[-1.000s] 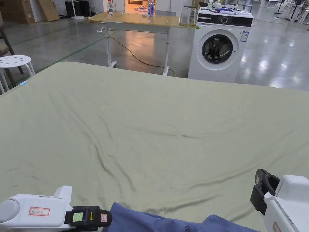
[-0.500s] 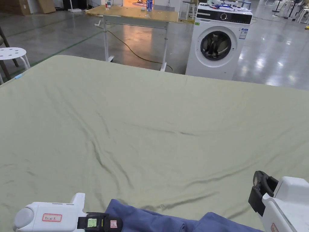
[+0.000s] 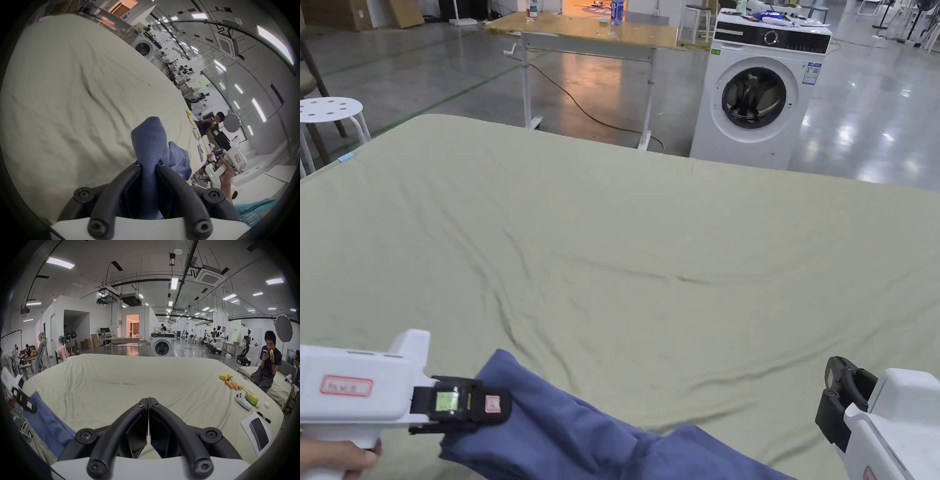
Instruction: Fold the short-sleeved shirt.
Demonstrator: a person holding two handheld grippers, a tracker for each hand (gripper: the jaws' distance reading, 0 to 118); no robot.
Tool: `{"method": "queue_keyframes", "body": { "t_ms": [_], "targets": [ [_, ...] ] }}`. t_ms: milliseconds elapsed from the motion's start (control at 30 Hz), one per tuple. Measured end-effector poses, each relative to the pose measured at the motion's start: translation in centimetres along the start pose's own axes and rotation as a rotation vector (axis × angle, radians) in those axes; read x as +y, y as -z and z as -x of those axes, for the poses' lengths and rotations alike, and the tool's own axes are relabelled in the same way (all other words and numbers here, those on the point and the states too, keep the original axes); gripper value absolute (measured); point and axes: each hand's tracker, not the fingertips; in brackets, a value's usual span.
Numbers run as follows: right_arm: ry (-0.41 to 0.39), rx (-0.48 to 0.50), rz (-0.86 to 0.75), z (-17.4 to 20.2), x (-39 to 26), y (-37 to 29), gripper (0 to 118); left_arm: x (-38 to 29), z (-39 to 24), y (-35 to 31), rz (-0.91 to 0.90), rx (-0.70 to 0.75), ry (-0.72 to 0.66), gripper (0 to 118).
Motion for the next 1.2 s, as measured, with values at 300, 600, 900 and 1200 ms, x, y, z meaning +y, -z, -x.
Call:
{"method": "queue_keyframes", "body": {
  "t_ms": [300,600,900,1200],
  "targets": [
    [0.008,0.022,0.004,0.3,-0.3,0.4,0,4.3,-5.6,-4.0,-0.005,0.352,0.142,6],
    [0.012,0.023,0.013,-0.2,-0.7,0.0,0,1.9,-13.5,0.7,0.079,0.296,0.224,6],
    [0.015,0.007,0.017,-0.9,-0.9,-0.7,0,-0.5,-18.1,7.4,0.174,0.24,0.249,6],
    [0.03,-0.008,0.026,-1.3,-1.2,-1.1,0,-3.6,-19.9,16.3,0.275,0.233,0.234,7]
  ]
}}
